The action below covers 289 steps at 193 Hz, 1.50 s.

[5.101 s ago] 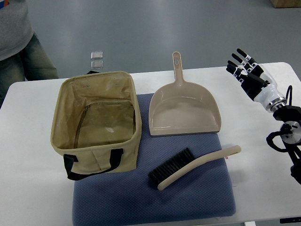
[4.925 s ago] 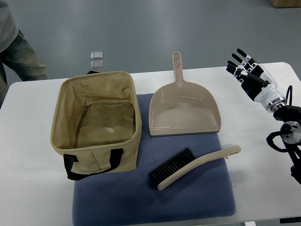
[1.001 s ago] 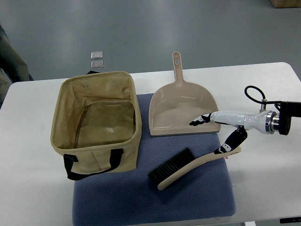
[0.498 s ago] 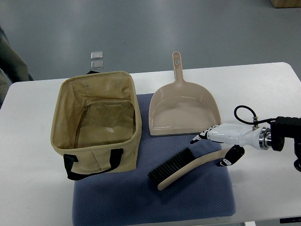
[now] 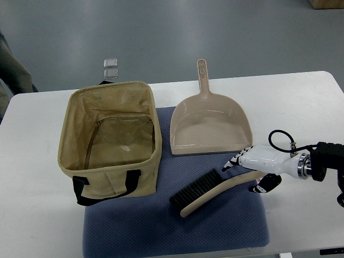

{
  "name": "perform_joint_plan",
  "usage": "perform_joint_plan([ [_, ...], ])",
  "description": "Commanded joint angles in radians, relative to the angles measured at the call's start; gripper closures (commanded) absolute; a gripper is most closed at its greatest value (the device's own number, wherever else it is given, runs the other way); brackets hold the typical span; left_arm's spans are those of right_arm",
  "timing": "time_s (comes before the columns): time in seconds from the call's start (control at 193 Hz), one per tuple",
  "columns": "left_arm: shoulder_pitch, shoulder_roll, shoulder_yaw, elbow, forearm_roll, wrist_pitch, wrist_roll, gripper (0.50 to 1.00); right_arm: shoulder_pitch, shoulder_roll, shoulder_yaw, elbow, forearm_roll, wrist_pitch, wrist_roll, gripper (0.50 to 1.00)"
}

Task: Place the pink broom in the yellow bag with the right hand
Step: 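Close the right hand fingers around the brush handle, then lift the brush with the right hand over the tan bag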

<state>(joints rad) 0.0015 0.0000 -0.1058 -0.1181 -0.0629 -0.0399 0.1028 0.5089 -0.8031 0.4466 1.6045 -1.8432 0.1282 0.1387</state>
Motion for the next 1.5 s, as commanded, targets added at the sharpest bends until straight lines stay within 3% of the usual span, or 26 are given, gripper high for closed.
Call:
perform_joint_plan([
  [0.0, 0.000, 0.000, 0.000, 0.000, 0.000, 0.000, 0.000, 0.500, -0.006, 0.002, -0.012, 0.000, -0.013, -0.028, -0.014, 0.695],
  [0.275, 0.000, 0.000, 0.000, 0.000, 0.000, 0.000, 0.000, 0.500, -0.020, 0.002, -0.022, 0.000, -0.031, -0.087, -0.033, 0.730],
  [0.591, 0.000, 0.000, 0.000, 0.000, 0.000, 0.000, 0.000, 0.500, -0.024, 0.002, -0.023, -0.001, -0.044, -0.091, -0.067, 0.783],
  [0.845, 0.000, 0.000, 0.000, 0.000, 0.000, 0.000, 0.000, 0.500, -0.029, 0.009, -0.023, -0.005, -0.048, -0.091, -0.080, 0.926],
  [0.918, 0.000, 0.000, 0.000, 0.000, 0.000, 0.000, 0.000, 0.500, -0.032, 0.010, -0.023, -0.006, -0.050, -0.091, -0.082, 1.000],
  [1.296, 0.000, 0.000, 0.000, 0.000, 0.000, 0.000, 0.000, 0.500, -0.032, 0.004, -0.016, -0.012, -0.051, -0.117, -0.093, 1.000],
  [1.493, 0.000, 0.000, 0.000, 0.000, 0.000, 0.000, 0.000, 0.500, -0.021, -0.005, 0.026, -0.021, -0.037, -0.211, -0.090, 1.000],
])
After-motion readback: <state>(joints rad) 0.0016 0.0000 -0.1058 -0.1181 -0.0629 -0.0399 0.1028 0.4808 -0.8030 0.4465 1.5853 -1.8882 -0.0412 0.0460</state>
